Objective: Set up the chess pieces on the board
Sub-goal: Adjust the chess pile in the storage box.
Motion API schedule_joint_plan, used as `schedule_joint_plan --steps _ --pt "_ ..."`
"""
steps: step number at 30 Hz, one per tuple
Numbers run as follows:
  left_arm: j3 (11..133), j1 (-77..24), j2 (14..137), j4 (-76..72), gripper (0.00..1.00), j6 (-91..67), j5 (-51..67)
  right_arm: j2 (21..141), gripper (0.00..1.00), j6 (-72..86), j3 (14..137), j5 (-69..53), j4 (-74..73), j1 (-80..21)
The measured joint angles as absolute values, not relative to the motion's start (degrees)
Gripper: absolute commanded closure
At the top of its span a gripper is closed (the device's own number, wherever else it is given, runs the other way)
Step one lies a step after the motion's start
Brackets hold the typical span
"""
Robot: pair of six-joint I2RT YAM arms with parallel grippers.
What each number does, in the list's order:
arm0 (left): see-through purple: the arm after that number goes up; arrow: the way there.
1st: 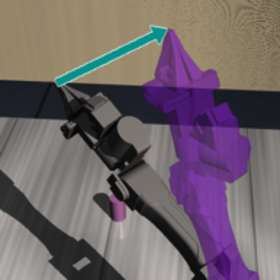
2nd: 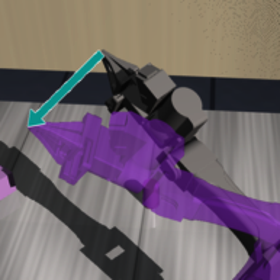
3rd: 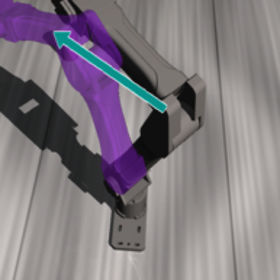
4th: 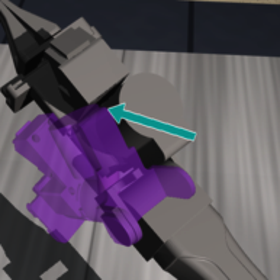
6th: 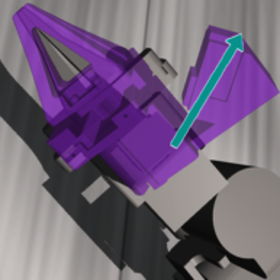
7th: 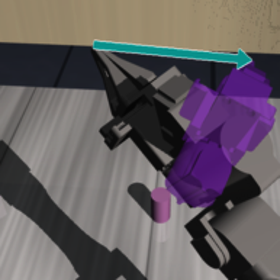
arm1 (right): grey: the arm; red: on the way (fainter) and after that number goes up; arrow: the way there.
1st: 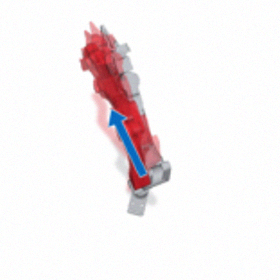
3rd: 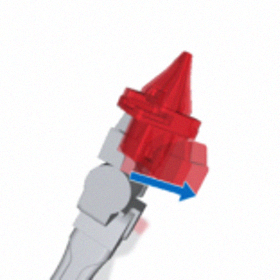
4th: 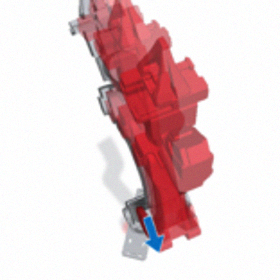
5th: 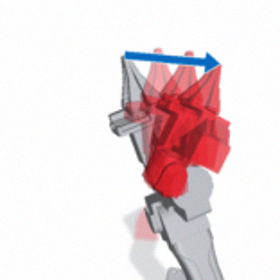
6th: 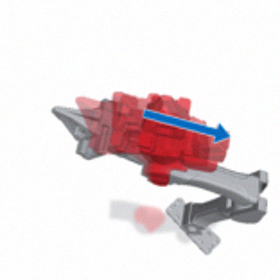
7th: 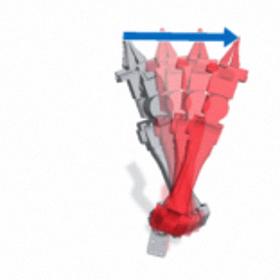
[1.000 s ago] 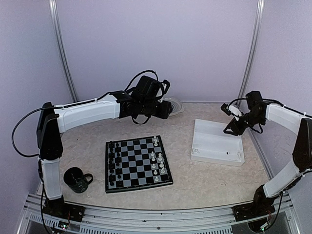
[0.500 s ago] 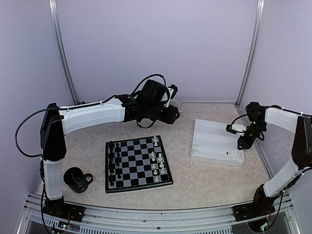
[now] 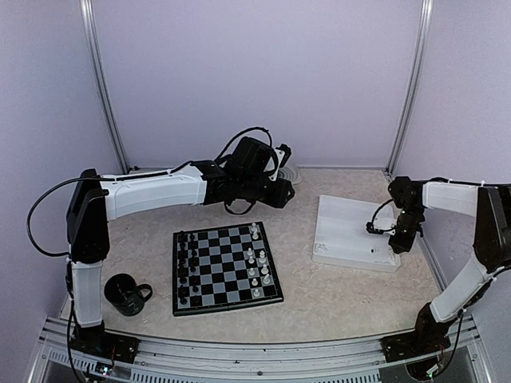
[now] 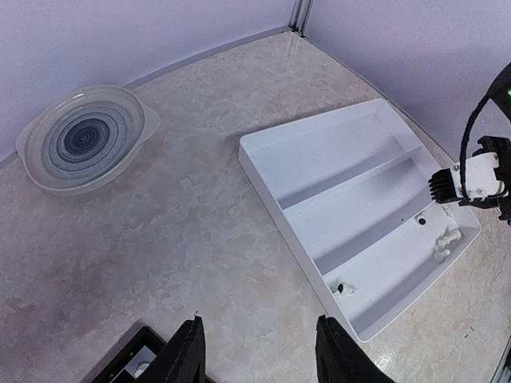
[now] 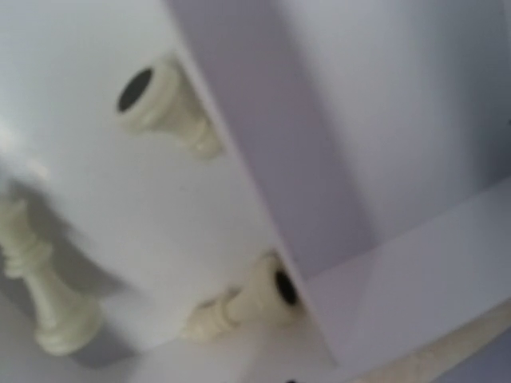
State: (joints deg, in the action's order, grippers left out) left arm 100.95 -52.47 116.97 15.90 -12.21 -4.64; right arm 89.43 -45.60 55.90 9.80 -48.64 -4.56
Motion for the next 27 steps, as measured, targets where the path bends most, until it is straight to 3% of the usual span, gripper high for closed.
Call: schedule_joint_plan --steps 11,27 --pt "95.3 -52.4 116.3 13.3 0.52 -12.6 -4.5 93.0 0.83 -45.6 57.7 18.8 -48.0 -9.6" --pt "93.1 -52.3 115.7 10.7 0.52 -13.2 -3.4 95.0 0.78 -48.1 56.0 19.2 -52.2 -14.1"
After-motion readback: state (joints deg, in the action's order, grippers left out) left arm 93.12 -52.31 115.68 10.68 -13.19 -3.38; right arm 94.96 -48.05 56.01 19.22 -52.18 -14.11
